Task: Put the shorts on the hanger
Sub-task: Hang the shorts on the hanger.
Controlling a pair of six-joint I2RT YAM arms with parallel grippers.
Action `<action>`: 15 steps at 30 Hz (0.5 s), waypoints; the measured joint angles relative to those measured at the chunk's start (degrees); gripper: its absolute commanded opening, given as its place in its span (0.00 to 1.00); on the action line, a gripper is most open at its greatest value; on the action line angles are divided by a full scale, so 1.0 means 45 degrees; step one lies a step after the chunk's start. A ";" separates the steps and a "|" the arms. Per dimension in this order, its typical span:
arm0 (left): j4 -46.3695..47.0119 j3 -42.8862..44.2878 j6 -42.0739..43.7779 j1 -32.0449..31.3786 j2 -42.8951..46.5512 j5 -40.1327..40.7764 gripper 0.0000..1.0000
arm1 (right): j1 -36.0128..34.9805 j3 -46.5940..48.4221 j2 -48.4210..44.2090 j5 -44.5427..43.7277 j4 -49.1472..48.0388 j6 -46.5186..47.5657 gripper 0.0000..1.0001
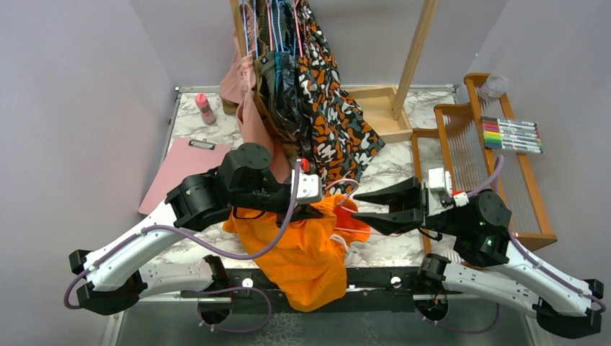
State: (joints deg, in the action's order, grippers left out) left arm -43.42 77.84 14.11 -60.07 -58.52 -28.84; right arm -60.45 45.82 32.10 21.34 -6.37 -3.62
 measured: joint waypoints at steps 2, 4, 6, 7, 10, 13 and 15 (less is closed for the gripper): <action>0.0015 -0.0034 -0.0039 0.0005 0.0015 0.0015 0.00 | 0.0000 0.0024 -0.0049 -0.0180 -0.0034 -0.0097 0.43; 0.0039 -0.0063 -0.0083 0.0015 0.0015 0.0044 0.00 | 0.0000 0.0131 0.0102 -0.0364 -0.0029 -0.0189 0.42; 0.0112 -0.0092 -0.0131 0.0015 0.0015 0.0044 0.00 | 0.0000 0.0408 0.0427 -0.0588 0.0024 -0.0199 0.40; 0.0131 -0.0092 -0.0175 0.0015 0.0015 0.0044 0.00 | 0.0000 0.0554 0.0602 -0.0685 0.0034 -0.0204 0.39; 0.0233 -0.0092 -0.0253 0.0015 0.0015 0.0044 0.00 | 0.0000 0.0874 0.1030 -0.0913 0.0053 -0.0282 0.33; 0.0301 -0.0092 -0.0301 0.0015 0.0015 0.0049 0.00 | 0.0000 0.0889 0.1209 -0.1030 0.0049 -0.0418 0.19; 0.0335 -0.0092 -0.0321 0.0015 0.0024 0.0049 0.00 | 0.0000 0.0889 0.1287 -0.1088 0.0039 -0.0520 0.03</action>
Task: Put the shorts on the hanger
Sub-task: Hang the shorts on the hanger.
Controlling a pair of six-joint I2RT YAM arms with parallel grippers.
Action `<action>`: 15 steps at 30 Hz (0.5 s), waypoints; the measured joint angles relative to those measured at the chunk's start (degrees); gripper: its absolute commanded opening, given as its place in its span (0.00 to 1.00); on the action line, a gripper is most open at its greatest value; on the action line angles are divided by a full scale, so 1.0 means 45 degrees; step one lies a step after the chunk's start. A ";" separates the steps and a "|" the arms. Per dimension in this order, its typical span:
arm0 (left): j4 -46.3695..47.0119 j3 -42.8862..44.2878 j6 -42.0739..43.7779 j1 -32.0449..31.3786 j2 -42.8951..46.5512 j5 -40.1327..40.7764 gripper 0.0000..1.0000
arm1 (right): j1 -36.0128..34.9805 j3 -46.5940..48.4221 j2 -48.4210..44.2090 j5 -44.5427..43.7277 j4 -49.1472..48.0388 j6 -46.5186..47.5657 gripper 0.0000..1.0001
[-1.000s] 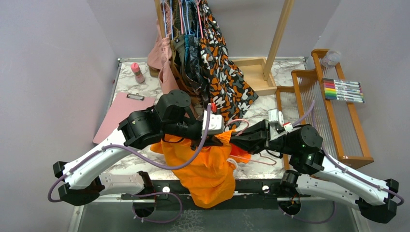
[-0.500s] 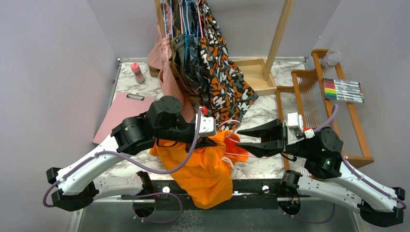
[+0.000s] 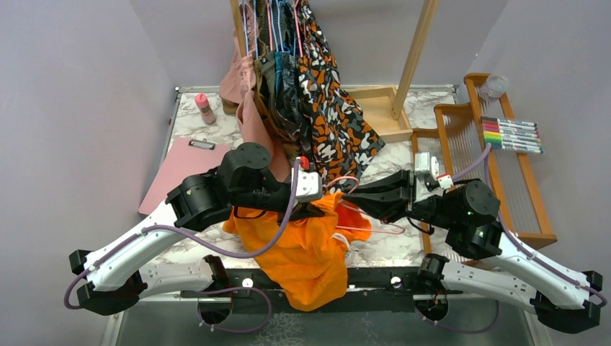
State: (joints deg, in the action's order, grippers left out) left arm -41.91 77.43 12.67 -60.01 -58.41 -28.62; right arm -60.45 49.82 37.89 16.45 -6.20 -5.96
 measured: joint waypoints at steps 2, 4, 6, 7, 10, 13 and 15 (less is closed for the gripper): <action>0.0039 0.0000 -0.0005 0.0000 0.0005 0.0024 0.00 | 0.0000 0.0015 0.0097 -0.0015 -0.0034 -0.0092 0.01; 0.0155 -0.0117 -0.0039 0.0044 0.0058 0.0131 0.01 | 0.0000 0.0073 0.0170 -0.0024 -0.0049 -0.0248 0.01; 0.0257 -0.0243 -0.0092 0.0058 0.0102 0.0199 0.05 | 0.0005 0.0087 0.0257 -0.0015 -0.0102 -0.0316 0.01; 0.0282 -0.0282 -0.0112 0.0063 0.0112 0.0243 0.06 | 0.0000 0.0092 0.0311 -0.0010 -0.0141 -0.0369 0.01; 0.0364 -0.0384 -0.0204 0.0068 0.0121 0.0282 0.10 | 0.0005 0.0112 0.0476 0.0083 -0.0364 -0.0481 0.01; 0.0423 -0.0452 -0.0262 0.0068 0.0121 0.0277 0.15 | 0.0005 0.0112 0.0631 0.0248 -0.0665 -0.0617 0.01; 0.0457 -0.0491 -0.0287 0.0068 0.0121 0.0277 0.16 | 0.0000 0.0107 0.0704 0.0311 -0.0850 -0.0724 0.01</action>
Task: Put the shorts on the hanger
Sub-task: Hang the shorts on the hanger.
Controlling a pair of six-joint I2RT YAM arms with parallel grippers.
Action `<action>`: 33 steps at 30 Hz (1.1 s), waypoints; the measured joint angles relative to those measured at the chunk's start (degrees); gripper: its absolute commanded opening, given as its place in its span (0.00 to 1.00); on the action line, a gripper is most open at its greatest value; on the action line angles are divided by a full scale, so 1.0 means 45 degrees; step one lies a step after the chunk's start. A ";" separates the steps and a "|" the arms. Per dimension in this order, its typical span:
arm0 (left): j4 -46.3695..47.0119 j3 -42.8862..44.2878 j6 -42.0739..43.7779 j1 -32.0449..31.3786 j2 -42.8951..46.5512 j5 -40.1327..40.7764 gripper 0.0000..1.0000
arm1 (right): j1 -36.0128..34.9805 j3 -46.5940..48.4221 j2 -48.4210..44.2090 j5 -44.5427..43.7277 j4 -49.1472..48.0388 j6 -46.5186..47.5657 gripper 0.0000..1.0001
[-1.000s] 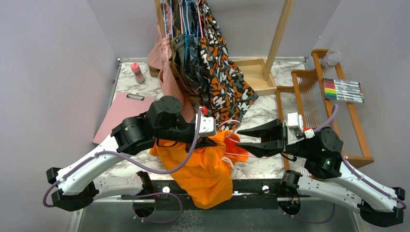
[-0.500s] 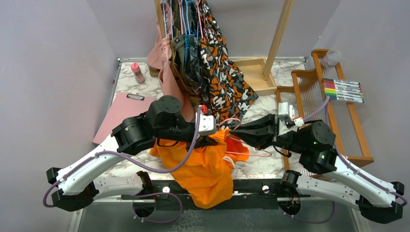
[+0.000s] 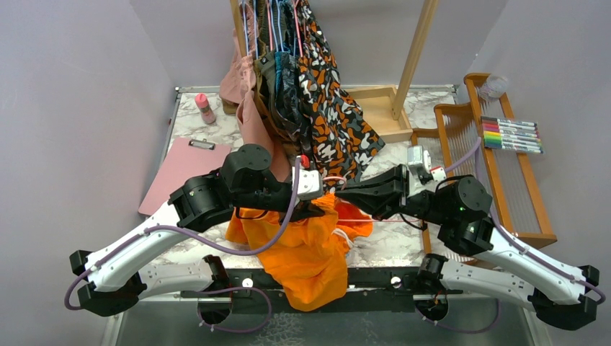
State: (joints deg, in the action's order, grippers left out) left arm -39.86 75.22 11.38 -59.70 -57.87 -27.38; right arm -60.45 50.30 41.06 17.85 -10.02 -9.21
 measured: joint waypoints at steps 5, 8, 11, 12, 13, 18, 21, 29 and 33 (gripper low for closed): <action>0.0165 -0.0039 -0.0029 0.0000 0.0000 -0.0005 0.17 | 0.0005 -0.0078 0.0078 0.0097 -0.0466 -0.0267 0.01; 0.0287 -0.0121 -0.0058 0.0000 0.0005 -0.0005 0.16 | 0.0005 -0.0282 0.0039 0.0102 -0.0821 -0.0437 0.01; 0.0442 -0.0291 -0.0136 0.0000 0.0024 -0.0005 0.14 | 0.0005 -0.0525 0.0029 0.0102 -0.1175 -0.0661 0.01; 0.0481 -0.0345 -0.0151 0.0000 0.0029 -0.0010 0.13 | 0.0005 -0.0622 0.0029 0.0102 -0.1307 -0.0729 0.01; 0.0510 -0.0389 -0.0189 0.0000 0.0034 -0.0010 0.11 | 0.0005 -0.0733 0.0024 0.0102 -0.1457 -0.0787 0.01; 0.0627 -0.0631 -0.0321 0.0000 0.0097 -0.0010 0.00 | 0.0010 -0.1083 0.0000 0.0102 -0.1899 -0.1073 0.01; 0.0908 -0.0801 -0.0413 -0.0010 0.0209 0.0053 0.00 | 0.0010 -0.1083 0.0000 0.0097 -0.1962 -0.1103 0.02; 0.1768 -0.1685 -0.0534 -0.0063 0.1467 0.2535 0.00 | 0.0000 -0.0622 -0.0083 -0.0423 -0.0583 -0.0840 0.64; 0.2390 -0.1715 -0.0549 -0.0058 0.2521 0.3949 0.00 | 0.0000 -0.0131 -0.0529 -0.1511 0.0345 -0.0724 0.73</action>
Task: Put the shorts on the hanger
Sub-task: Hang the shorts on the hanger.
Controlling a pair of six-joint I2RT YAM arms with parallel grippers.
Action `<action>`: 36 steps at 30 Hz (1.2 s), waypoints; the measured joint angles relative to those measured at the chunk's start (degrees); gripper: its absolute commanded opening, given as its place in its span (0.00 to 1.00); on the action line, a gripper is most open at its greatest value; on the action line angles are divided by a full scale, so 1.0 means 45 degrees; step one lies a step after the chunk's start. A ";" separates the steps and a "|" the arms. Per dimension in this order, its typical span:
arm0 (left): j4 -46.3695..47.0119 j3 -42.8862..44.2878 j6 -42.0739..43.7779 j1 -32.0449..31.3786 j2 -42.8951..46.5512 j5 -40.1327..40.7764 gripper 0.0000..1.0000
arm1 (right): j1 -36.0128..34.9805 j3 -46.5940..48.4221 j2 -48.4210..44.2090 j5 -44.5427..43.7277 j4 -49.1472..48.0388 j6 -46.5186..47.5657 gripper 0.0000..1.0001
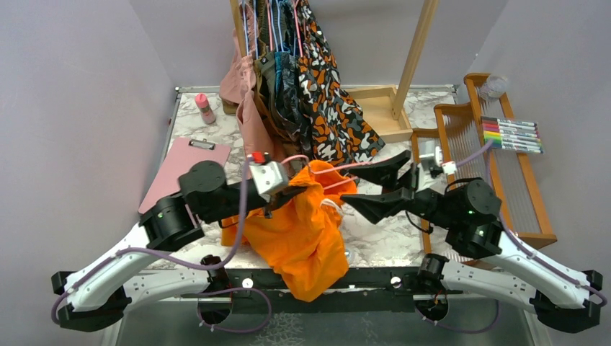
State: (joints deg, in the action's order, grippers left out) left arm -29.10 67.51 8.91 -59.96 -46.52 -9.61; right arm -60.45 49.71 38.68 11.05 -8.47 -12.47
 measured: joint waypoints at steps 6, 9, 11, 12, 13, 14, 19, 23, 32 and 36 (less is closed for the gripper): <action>0.0933 0.0034 -0.0015 0.0000 0.1462 0.1404 0.00 | 0.0000 0.1744 -0.0476 -0.2254 0.1627 0.0117 0.87; 0.1001 0.0782 -0.0010 0.0000 0.1642 0.1734 0.00 | 0.0000 0.2419 -0.0845 -0.3191 0.2205 0.0131 0.90; 0.1088 0.1734 -0.0015 0.0000 0.1418 0.1705 0.00 | 0.0000 0.2482 -0.1156 -0.3478 0.2414 0.0214 0.91; 0.1205 0.2278 -0.0024 0.0000 0.1268 0.1642 0.00 | 0.0000 0.2477 -0.1307 -0.3565 0.2560 0.0277 0.91; 0.1438 0.2885 -0.0058 0.0000 0.1098 0.1530 0.00 | 0.0000 0.2458 -0.1423 -0.3643 0.2637 0.0321 0.91; 0.1749 0.3400 -0.0112 0.0000 0.0971 0.1360 0.00 | 0.0000 0.2414 -0.1501 -0.3740 0.2681 0.0340 0.91; 0.3570 0.3745 -0.0529 0.0000 0.1297 0.0782 0.00 | 0.0000 0.1598 -0.1569 -0.4231 0.3128 -0.0053 0.96; 0.3735 0.3031 -0.0627 0.0000 0.1360 0.0772 0.00 | 0.0000 0.1078 -0.1224 -0.4707 0.3847 -0.0709 1.00; 0.3813 0.7694 0.0044 0.0000 -0.3458 0.0306 0.00 | -0.0010 0.1195 -0.0442 -0.6042 0.4619 -0.1384 1.00; 0.4755 0.5814 0.0000 0.0000 -0.2793 0.0189 0.00 | -0.0010 0.0894 -0.0894 -0.6309 0.4629 -0.1588 1.00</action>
State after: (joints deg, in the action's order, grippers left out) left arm -7.70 93.67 8.91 -59.96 -59.09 -8.75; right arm -60.49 53.74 34.65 -17.34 12.36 -19.62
